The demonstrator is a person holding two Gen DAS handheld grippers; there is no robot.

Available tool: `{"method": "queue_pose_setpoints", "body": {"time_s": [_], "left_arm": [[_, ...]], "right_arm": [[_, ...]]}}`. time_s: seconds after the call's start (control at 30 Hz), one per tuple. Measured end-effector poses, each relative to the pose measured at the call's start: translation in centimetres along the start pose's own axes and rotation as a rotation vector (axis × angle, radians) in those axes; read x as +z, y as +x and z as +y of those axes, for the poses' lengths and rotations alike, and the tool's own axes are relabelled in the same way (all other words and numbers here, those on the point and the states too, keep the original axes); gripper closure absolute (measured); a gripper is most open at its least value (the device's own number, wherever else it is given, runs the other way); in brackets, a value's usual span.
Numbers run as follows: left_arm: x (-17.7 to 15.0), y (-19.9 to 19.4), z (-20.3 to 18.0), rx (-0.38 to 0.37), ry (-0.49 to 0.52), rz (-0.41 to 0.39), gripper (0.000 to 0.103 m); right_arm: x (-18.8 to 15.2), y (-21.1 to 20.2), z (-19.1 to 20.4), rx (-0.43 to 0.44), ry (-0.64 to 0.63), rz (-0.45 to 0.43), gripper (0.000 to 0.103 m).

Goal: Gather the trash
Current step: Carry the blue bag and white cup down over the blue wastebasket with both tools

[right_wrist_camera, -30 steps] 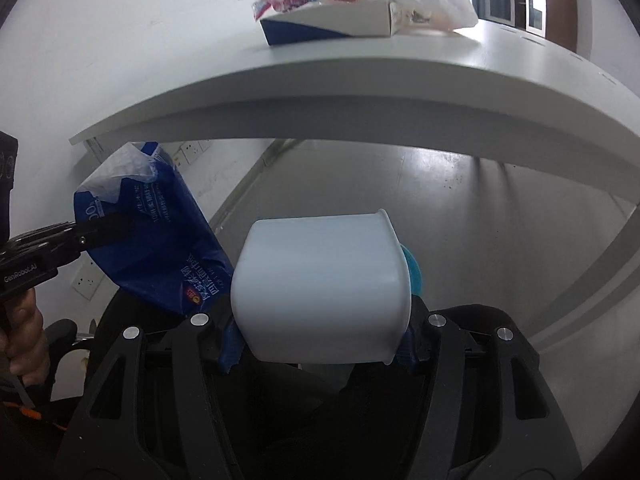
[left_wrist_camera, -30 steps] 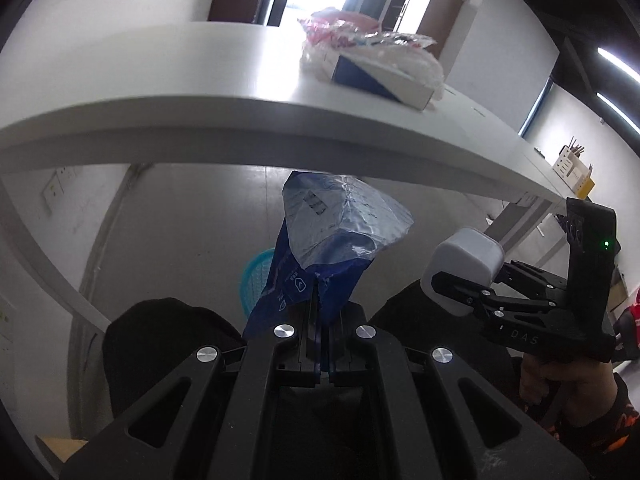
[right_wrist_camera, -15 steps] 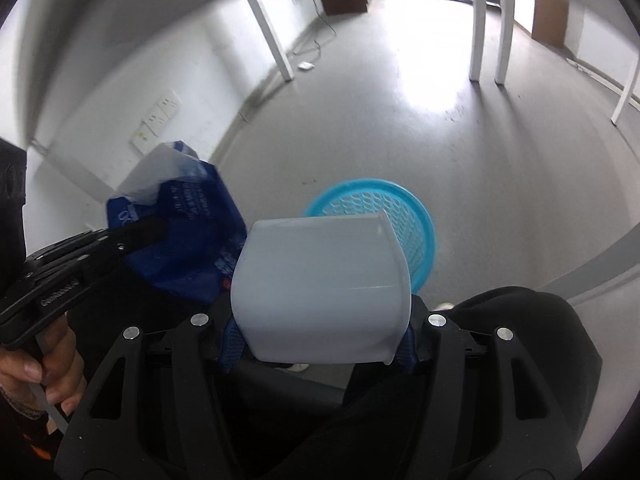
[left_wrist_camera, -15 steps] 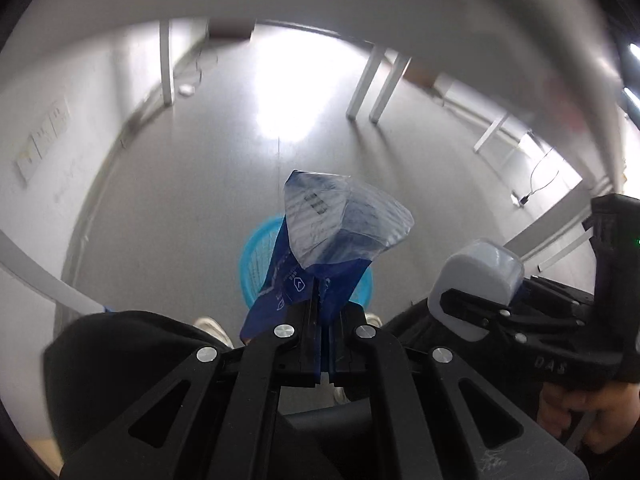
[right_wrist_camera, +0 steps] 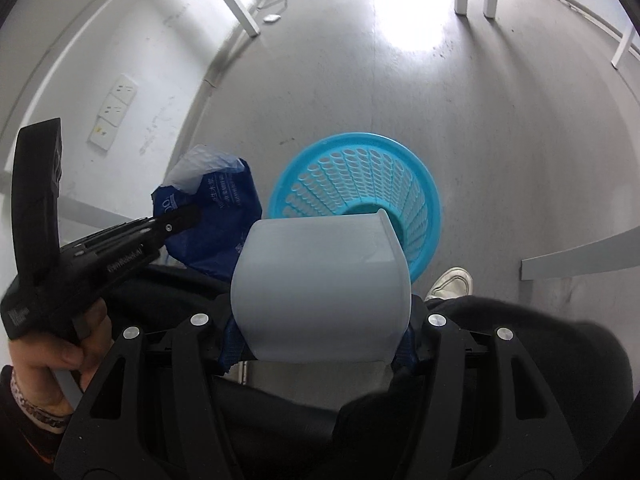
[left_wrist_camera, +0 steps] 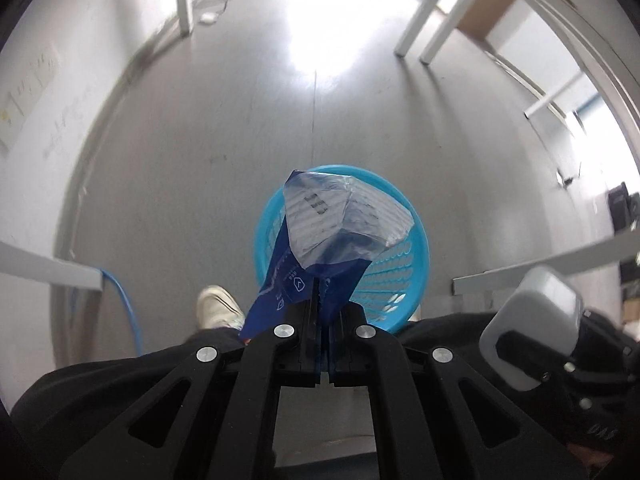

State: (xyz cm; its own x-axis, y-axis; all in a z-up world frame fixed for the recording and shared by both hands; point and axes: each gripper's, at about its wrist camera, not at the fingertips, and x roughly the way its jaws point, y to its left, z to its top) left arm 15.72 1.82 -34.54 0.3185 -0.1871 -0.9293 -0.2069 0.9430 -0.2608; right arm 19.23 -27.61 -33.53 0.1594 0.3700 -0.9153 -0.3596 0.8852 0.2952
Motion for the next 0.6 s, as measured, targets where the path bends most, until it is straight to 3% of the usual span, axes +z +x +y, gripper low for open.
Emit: {"method": "queue_pose_setpoints", "body": {"time_s": [0.33, 0.6], "left_arm": [[3.3, 4.6, 1.1, -0.035, -0.075, 0.063, 0.102], [5.3, 8.7, 1.2, -0.063, -0.122, 0.134, 0.102]], "right_arm": [[3.8, 6.6, -1.1, 0.002, 0.023, 0.108, 0.047], [5.2, 11.0, -3.3, 0.063, 0.157, 0.201, 0.047]]}}
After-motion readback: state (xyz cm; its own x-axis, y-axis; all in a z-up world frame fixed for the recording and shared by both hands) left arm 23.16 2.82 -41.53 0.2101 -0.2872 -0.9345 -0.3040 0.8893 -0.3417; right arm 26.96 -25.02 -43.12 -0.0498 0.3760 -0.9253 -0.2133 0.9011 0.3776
